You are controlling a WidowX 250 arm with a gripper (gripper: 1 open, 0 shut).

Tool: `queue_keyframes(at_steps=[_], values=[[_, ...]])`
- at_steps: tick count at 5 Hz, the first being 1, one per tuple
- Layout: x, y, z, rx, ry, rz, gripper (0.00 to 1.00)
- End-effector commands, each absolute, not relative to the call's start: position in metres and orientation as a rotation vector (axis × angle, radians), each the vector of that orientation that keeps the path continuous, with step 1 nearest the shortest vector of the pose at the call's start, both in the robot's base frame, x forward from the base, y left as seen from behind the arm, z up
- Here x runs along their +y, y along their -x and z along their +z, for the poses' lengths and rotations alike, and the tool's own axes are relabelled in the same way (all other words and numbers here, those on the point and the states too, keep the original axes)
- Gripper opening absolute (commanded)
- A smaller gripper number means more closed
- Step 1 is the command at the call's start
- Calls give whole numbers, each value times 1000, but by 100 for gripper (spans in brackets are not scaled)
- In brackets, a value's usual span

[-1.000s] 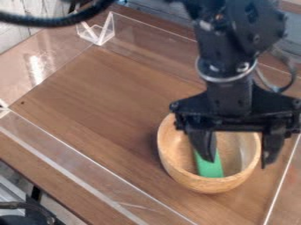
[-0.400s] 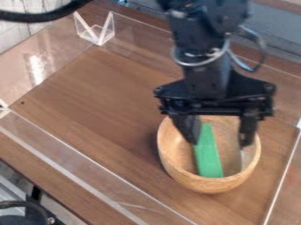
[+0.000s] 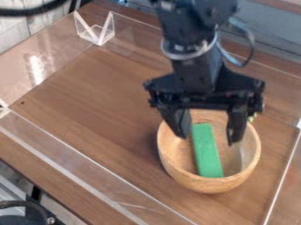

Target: Put the green block in the brown bowl

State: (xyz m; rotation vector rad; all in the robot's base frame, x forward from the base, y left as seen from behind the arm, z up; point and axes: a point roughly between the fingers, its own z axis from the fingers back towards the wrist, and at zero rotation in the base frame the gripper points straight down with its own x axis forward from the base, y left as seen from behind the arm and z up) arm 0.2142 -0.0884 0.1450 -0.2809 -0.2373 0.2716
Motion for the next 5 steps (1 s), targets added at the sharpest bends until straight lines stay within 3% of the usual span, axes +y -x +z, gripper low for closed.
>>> queue_keyframes(at_steps=[1,4,5], values=[[-94,-222,164,-286,284,249,100],[-56,-218,191,-342,178,201,100],[-57,-236,190,-356,163,231,0]])
